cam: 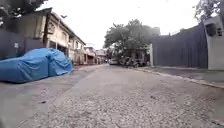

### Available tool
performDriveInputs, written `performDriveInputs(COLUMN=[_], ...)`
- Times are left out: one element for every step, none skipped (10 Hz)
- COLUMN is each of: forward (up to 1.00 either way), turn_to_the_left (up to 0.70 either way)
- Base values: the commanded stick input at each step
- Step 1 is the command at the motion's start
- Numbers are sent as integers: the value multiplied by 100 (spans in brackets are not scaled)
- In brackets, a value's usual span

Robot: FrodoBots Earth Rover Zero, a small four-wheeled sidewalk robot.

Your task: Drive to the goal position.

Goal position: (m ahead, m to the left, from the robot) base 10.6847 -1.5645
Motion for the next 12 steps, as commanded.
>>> performDriveInputs(forward=[100, 100, 100, 100, 100, 100, 100, 100, 100, 100, 100, 100], turn_to_the_left=[0, 3, 15, 21, 0, 0, 0, 0, 0, 0, 0, 0])
